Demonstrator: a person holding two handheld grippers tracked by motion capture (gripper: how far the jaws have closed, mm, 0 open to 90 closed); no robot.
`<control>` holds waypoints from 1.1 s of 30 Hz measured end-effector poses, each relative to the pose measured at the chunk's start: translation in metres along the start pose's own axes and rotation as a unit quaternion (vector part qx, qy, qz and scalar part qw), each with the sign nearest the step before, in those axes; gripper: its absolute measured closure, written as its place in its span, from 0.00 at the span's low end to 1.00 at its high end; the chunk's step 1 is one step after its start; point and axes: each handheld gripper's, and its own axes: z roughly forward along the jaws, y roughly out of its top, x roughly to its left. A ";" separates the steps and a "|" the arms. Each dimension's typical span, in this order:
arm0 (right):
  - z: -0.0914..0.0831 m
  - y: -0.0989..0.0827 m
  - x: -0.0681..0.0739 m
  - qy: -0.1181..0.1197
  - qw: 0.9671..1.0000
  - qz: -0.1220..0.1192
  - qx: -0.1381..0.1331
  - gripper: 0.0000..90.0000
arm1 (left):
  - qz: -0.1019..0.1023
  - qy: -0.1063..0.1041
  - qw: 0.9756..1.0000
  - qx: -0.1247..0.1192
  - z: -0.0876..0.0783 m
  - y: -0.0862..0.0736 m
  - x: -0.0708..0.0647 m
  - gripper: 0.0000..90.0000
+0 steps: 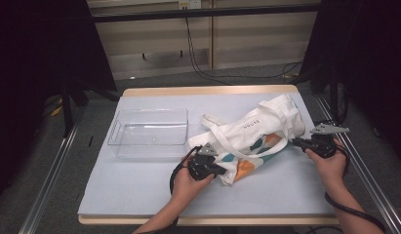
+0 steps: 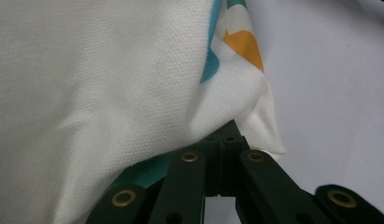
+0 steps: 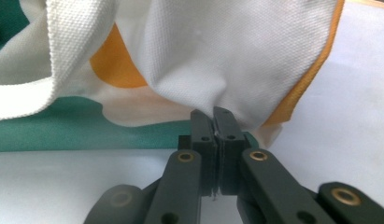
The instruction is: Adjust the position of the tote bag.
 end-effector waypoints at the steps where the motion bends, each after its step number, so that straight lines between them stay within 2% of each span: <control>1: 0.000 -0.001 0.000 -0.001 1.000 -0.001 -0.001 0.98 | 0.000 0.003 1.000 -0.003 0.000 0.000 0.001 1.00; 5: -0.002 -0.002 0.001 0.001 1.000 -0.001 -0.001 0.98 | -0.001 0.017 1.000 -0.003 -0.001 0.001 0.006 1.00; 6: -0.003 -0.002 0.001 0.003 1.000 -0.001 -0.002 0.98 | -0.014 0.019 1.000 -0.009 -0.001 0.001 0.011 1.00; 8: -0.004 -0.003 0.001 0.003 1.000 0.004 -0.004 0.98 | -0.021 0.025 0.999 -0.018 -0.002 0.001 0.015 1.00; 9: -0.004 -0.003 0.001 0.003 1.000 0.004 -0.004 0.98 | -0.021 0.025 0.999 -0.018 -0.002 0.001 0.015 1.00; 12: -0.007 -0.005 0.003 0.008 1.000 0.003 -0.005 0.98 | -0.018 0.043 0.999 -0.016 -0.004 0.003 0.019 1.00; 15: -0.008 -0.007 0.004 0.009 1.000 0.004 -0.009 0.98 | -0.020 0.050 0.998 -0.018 -0.004 0.002 0.021 1.00; 16: -0.008 -0.008 0.004 0.009 1.000 0.005 -0.010 0.98 | -0.023 0.049 0.998 -0.028 -0.003 0.001 0.020 1.00; 18: -0.009 -0.009 0.005 0.010 1.000 0.009 -0.011 0.98 | -0.023 0.049 0.998 -0.023 -0.005 0.001 0.020 1.00; 20: -0.009 -0.009 0.004 0.009 1.000 0.008 -0.011 0.98 | -0.036 0.042 0.998 -0.034 -0.010 0.001 0.019 1.00; 23: -0.008 -0.009 0.005 0.008 1.000 0.009 -0.011 0.98 | -0.039 0.037 0.998 -0.040 -0.014 0.001 0.017 1.00; 25: -0.008 -0.009 0.005 0.009 1.000 0.010 -0.011 0.98 | -0.040 0.024 0.998 -0.038 -0.017 0.000 0.014 1.00; 31: -0.008 -0.010 0.005 0.009 1.000 0.011 -0.012 0.98 | -0.026 0.001 0.999 -0.045 -0.019 0.002 -0.002 1.00; 32: -0.008 -0.010 0.005 0.008 1.000 0.011 -0.013 0.98 | -0.017 -0.005 0.999 -0.038 -0.019 0.003 -0.007 1.00; 33: -0.008 -0.010 0.005 0.008 1.000 0.011 -0.013 0.98 | -0.017 -0.005 0.999 -0.038 -0.019 0.003 -0.007 1.00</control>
